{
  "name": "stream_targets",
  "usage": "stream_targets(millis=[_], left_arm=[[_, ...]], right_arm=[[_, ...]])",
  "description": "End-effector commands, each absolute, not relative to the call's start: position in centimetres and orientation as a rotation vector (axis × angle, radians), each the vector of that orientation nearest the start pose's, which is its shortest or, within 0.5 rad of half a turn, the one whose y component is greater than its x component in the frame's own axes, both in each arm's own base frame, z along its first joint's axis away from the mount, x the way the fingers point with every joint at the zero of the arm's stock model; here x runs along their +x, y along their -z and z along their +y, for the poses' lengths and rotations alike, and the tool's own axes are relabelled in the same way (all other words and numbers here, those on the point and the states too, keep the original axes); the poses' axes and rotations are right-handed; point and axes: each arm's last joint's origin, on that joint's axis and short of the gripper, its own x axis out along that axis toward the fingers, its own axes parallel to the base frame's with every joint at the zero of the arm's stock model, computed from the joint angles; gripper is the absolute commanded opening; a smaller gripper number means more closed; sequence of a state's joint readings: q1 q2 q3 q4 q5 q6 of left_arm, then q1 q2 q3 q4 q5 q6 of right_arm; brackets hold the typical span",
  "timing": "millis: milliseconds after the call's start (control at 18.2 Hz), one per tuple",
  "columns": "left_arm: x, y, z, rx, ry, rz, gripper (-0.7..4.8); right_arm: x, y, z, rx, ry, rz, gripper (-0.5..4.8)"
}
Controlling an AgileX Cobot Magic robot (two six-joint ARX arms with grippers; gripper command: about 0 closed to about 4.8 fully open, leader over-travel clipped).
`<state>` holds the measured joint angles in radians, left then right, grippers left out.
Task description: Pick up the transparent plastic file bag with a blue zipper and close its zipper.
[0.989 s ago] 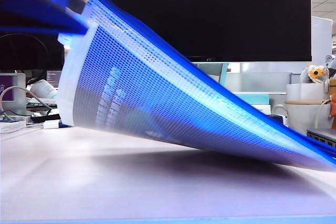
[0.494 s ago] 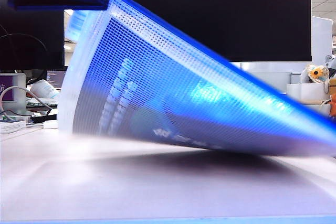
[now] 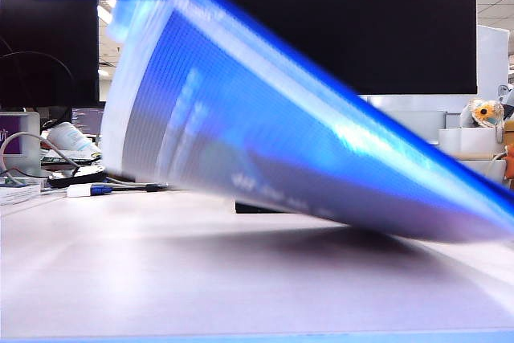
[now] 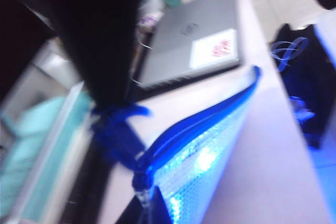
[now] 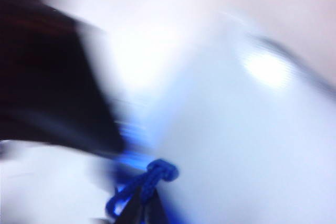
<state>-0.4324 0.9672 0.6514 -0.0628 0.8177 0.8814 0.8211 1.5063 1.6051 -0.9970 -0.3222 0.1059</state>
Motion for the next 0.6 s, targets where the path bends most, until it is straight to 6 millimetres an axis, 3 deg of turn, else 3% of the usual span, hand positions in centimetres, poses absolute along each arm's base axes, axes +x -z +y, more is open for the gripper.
stream_targets(millis=[55, 330, 549, 604], left_arm=[[17.7, -28.1, -10.5, 0.690, 1.282, -0.202, -0.06], [17.8, -27.9, -10.3, 0.715, 1.218, -0.144, -0.06], [17.8, -29.1, -7.9, 0.731, 1.083, -0.175, -0.06], [17.7, -29.3, -7.6, 0.734, 1.066, -0.178, -0.06]], right_arm=[[20.0, -37.7, 22.1, -0.247, -0.862, 0.925, -0.06], [20.0, -37.4, 21.8, -0.301, -0.765, 0.933, -0.06], [20.1, -32.6, 21.2, -0.403, -0.657, 1.073, -0.06], [20.0, -32.3, 21.1, -0.409, -0.652, 1.081, -0.06]])
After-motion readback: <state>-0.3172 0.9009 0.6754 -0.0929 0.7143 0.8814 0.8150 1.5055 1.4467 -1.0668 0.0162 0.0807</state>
